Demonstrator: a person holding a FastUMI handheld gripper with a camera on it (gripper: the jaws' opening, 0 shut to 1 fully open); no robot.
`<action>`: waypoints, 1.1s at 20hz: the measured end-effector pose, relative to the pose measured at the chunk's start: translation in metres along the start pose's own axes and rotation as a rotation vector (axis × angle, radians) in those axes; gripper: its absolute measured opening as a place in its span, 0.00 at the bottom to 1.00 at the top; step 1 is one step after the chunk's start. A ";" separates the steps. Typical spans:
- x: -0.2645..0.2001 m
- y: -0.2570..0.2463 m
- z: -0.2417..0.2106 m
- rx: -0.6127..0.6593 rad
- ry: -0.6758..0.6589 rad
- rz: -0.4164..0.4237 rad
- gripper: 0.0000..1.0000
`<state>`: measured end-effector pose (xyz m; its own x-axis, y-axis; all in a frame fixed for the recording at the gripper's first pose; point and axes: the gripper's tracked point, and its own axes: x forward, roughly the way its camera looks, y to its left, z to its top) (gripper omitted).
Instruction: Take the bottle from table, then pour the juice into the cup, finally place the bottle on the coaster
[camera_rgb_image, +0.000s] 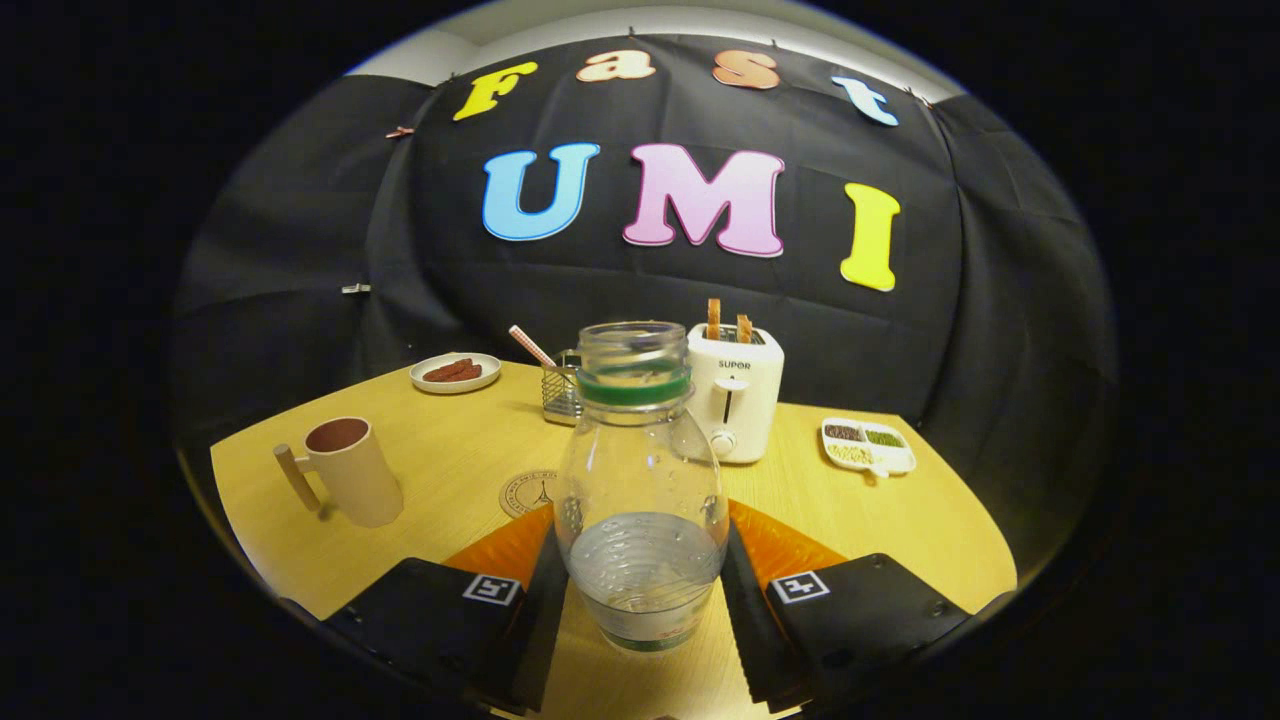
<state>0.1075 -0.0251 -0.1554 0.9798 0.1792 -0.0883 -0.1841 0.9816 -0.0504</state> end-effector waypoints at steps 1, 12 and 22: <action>0.003 0.002 0.009 -0.037 -0.019 0.014 0.75; 0.042 0.083 0.059 -0.382 -0.043 0.205 0.75; 0.077 0.149 0.062 -0.819 -0.095 0.301 0.75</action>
<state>0.1600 0.1392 -0.1082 0.8764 0.4632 -0.1316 -0.3979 0.5427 -0.7397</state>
